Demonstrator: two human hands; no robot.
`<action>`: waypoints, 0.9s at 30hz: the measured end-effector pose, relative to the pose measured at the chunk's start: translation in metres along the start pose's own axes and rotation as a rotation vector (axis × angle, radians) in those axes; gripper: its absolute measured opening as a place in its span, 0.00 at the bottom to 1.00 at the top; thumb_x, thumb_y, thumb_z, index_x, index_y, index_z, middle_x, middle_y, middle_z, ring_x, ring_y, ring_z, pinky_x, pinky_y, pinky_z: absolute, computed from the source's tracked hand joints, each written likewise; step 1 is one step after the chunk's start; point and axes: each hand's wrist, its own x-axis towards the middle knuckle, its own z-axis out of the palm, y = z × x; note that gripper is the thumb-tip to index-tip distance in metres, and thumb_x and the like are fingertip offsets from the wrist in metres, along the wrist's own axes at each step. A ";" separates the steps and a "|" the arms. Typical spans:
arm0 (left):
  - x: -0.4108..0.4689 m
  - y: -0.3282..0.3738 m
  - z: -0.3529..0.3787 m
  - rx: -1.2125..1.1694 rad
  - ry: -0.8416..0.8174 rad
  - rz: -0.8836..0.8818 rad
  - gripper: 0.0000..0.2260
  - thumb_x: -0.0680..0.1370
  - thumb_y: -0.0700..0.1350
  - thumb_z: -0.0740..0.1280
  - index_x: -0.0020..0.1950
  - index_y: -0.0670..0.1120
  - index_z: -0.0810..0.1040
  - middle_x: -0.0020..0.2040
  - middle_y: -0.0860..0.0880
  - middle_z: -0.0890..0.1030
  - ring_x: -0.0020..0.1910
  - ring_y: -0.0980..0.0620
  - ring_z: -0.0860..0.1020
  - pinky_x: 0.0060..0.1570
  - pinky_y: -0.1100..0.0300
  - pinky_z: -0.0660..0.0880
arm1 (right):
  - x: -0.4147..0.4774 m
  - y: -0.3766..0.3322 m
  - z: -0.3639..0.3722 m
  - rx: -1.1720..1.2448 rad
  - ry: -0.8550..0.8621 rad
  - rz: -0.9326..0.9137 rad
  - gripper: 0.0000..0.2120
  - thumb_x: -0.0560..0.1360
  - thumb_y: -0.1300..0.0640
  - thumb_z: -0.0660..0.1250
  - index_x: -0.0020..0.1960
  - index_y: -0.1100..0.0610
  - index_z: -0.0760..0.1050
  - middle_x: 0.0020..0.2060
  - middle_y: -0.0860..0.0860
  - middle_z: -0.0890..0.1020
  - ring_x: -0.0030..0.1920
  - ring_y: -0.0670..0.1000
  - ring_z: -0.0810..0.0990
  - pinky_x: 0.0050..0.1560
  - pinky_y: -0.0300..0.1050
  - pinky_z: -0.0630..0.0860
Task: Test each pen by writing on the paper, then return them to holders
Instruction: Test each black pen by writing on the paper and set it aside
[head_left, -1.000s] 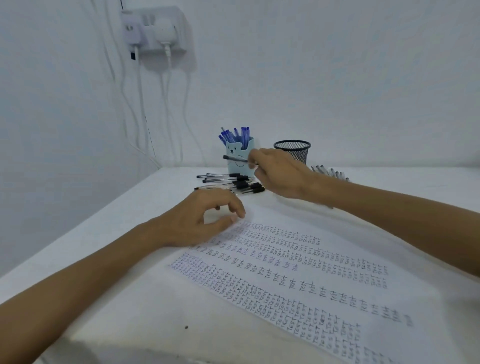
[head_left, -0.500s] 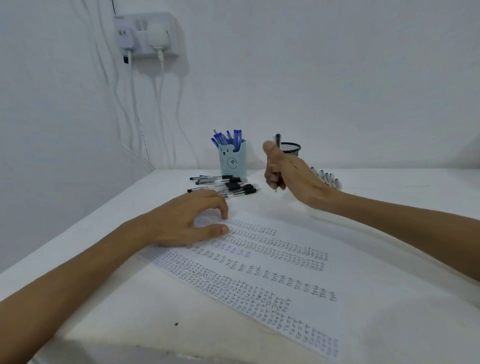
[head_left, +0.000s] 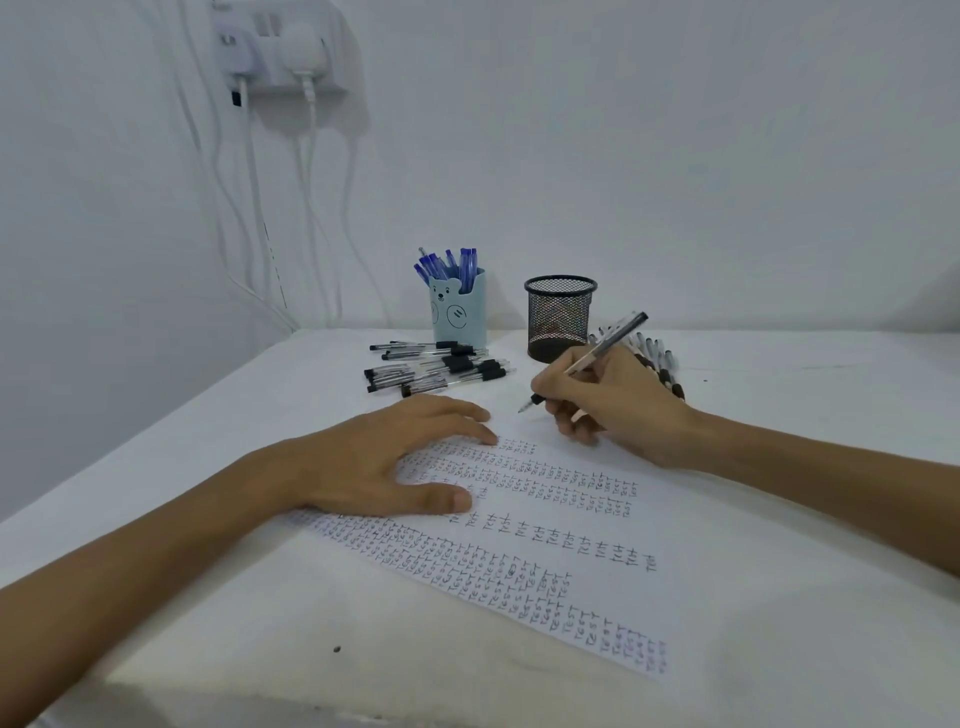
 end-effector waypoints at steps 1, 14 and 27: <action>0.000 0.000 0.000 0.003 -0.002 -0.005 0.27 0.79 0.67 0.66 0.77 0.68 0.64 0.79 0.70 0.59 0.79 0.67 0.56 0.79 0.56 0.60 | 0.000 0.000 0.000 -0.022 -0.018 0.009 0.08 0.80 0.58 0.70 0.47 0.63 0.78 0.34 0.56 0.82 0.29 0.54 0.77 0.25 0.42 0.69; 0.003 0.009 0.007 -0.036 0.023 -0.009 0.41 0.71 0.82 0.54 0.79 0.64 0.65 0.81 0.65 0.60 0.80 0.66 0.56 0.79 0.49 0.60 | -0.005 -0.001 0.005 -0.095 -0.089 0.078 0.10 0.76 0.65 0.68 0.36 0.61 0.73 0.30 0.61 0.81 0.24 0.52 0.71 0.25 0.40 0.67; 0.000 0.009 0.008 -0.124 0.043 0.000 0.36 0.69 0.83 0.55 0.76 0.72 0.62 0.79 0.68 0.61 0.79 0.66 0.58 0.79 0.48 0.62 | -0.009 0.003 0.007 -0.088 -0.124 -0.038 0.07 0.75 0.71 0.69 0.39 0.71 0.74 0.26 0.58 0.80 0.23 0.47 0.71 0.26 0.35 0.67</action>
